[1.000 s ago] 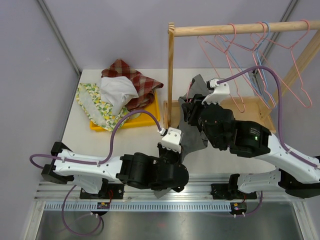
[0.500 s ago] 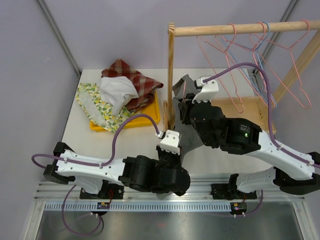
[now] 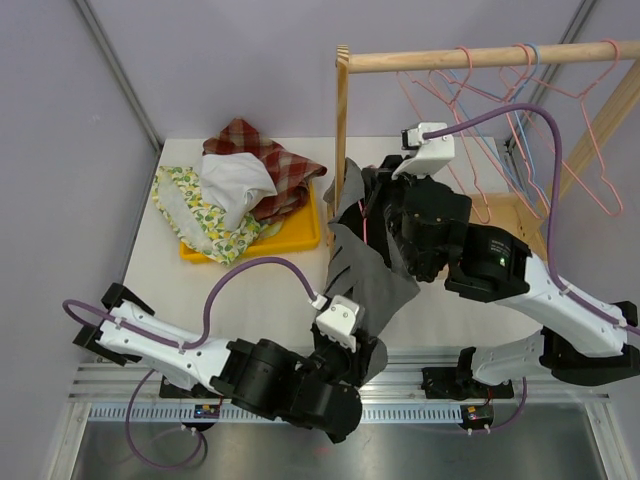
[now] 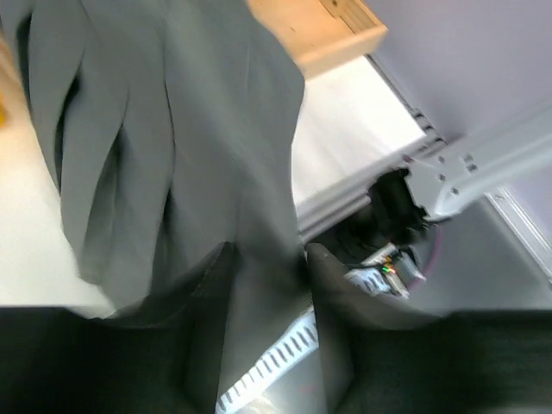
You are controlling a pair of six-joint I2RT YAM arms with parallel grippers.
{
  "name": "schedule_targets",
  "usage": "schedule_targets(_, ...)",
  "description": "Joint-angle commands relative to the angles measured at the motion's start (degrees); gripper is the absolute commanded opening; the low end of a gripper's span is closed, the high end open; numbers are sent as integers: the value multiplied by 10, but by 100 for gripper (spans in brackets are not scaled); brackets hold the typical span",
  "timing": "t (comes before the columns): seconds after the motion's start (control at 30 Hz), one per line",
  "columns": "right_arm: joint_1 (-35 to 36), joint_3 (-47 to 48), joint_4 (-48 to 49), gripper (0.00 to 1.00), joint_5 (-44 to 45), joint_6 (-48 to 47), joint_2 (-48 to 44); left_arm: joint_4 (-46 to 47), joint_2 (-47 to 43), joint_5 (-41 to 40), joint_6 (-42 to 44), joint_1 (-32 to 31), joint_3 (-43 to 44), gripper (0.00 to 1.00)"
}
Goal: Remove the skirt from the hanger
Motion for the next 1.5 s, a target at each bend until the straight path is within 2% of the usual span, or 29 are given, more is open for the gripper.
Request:
schedule_targets(0.0, -5, 28, 104, 0, 52, -28, -21, 13, -23, 15, -16, -12, -19, 22)
schedule_targets(0.1, -5, 19, 112, 0, 54, -27, -32, -6, -23, -9, -35, -12, -29, 0)
schedule_targets(0.3, -6, 15, 115, 0, 63, -38, -50, -25, -25, -10, -55, -15, -39, 0)
schedule_targets(0.43, -5, 26, 136, 0, 71, -88, -51, -15, -36, 13, -66, -27, -59, 0)
schedule_targets(0.5, -5, 32, 161, 0, 75, -114, -49, -9, -36, 22, -66, -41, -60, 3)
schedule_targets(0.57, -5, 36, 195, 0, 83, -156, -46, 7, -31, 32, -37, -52, -59, 15)
schedule_targets(0.63, -5, 45, 216, 0, 85, -201, -44, 29, -27, 31, -5, -75, -58, 23)
schedule_targets(0.8, -7, 94, 241, 0, 87, -249, -23, 18, -1, 20, -12, -110, -39, 26)
schedule_targets(0.83, -6, 100, 243, 0, 85, -262, -20, 21, -1, 18, -5, -115, -32, 25)
schedule_targets(0.87, -8, 110, 249, 0, 87, -270, -14, 27, -1, 13, 5, -120, -28, 19)
schedule_targets(0.9, -8, 116, 250, 0, 87, -277, -10, 35, -2, 2, 10, -126, -25, 7)
schedule_targets(0.93, -7, 122, 250, 0, 88, -284, -8, 31, -2, -3, 3, -127, -25, 0)
schedule_targets(1.07, -11, 137, 247, 0, 91, -291, -4, 6, -1, -47, -32, -122, -39, 0)
schedule_targets(1.1, -10, 139, 241, 0, 94, -288, -5, 1, -5, -63, -30, -120, -35, 10)
schedule_targets(1.17, -11, 143, 204, 0, 98, -260, -10, 4, -12, -85, -37, -119, -33, 61)
schedule_targets(1.2, -11, 143, 194, 0, 100, -250, -12, 27, -16, -102, -18, -119, -34, 78)
schedule_targets(1.23, -10, 139, 176, 0, 101, -232, -14, 59, -27, -110, 47, -119, -53, 99)
schedule_targets(1.3, -11, 134, 159, 0, 102, -212, -17, 211, -38, -115, 146, -107, -88, 99)
schedule_targets(1.33, -10, 135, 132, 0, 100, -185, -17, 266, -45, -108, 245, -100, -120, 99)
schedule_targets(1.37, -11, 137, 121, 0, 100, -174, -14, 342, -48, -100, 276, -83, -134, 99)
schedule_targets(1.47, -11, 141, 91, 0, 94, -137, -7, 434, -53, -72, 353, -51, -160, 99)
